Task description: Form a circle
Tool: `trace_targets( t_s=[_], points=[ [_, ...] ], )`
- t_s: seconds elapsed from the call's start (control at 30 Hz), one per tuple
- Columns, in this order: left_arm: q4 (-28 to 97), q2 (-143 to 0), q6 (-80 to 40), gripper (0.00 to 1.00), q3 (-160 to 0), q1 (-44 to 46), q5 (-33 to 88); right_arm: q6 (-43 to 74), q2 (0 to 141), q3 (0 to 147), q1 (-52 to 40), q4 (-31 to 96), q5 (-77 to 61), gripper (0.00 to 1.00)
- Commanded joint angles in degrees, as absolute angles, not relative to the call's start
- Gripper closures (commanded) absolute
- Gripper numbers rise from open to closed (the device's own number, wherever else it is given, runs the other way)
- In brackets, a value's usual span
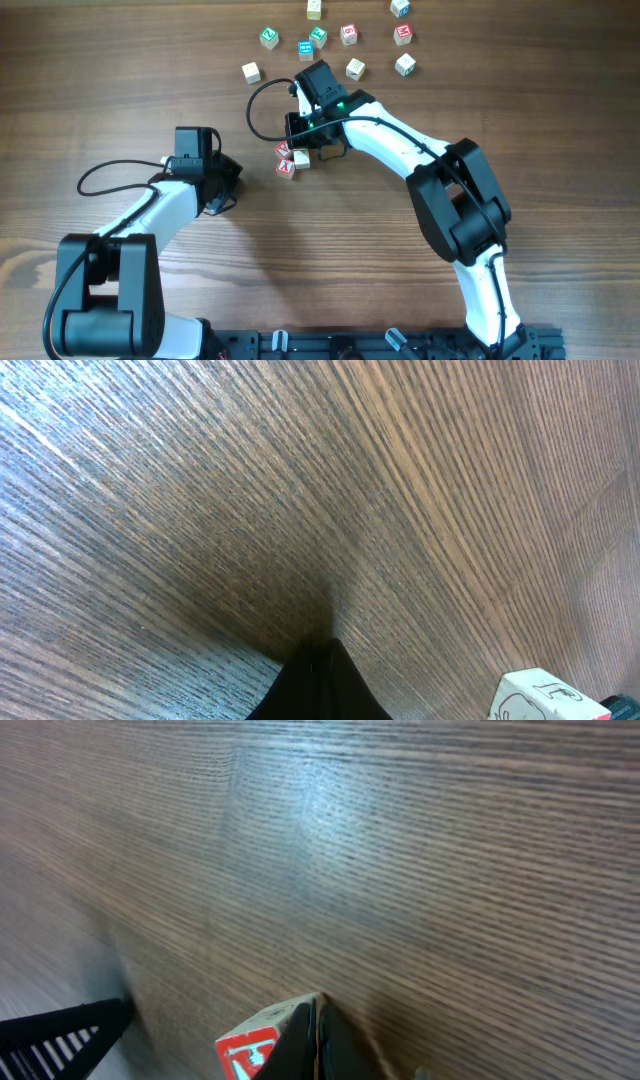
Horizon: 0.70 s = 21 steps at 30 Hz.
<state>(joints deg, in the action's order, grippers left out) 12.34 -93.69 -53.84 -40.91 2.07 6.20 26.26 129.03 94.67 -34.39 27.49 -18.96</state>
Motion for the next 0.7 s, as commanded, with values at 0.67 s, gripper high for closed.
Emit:
trace_targets(
  t_s=[0.67],
  points=[
    [14.7, -95.6, -52.7, 0.96, -38.9, 1.3, 2.9, 25.4, 129.9, 95.6, -34.0, 29.2, -19.0, 0.95]
  ],
)
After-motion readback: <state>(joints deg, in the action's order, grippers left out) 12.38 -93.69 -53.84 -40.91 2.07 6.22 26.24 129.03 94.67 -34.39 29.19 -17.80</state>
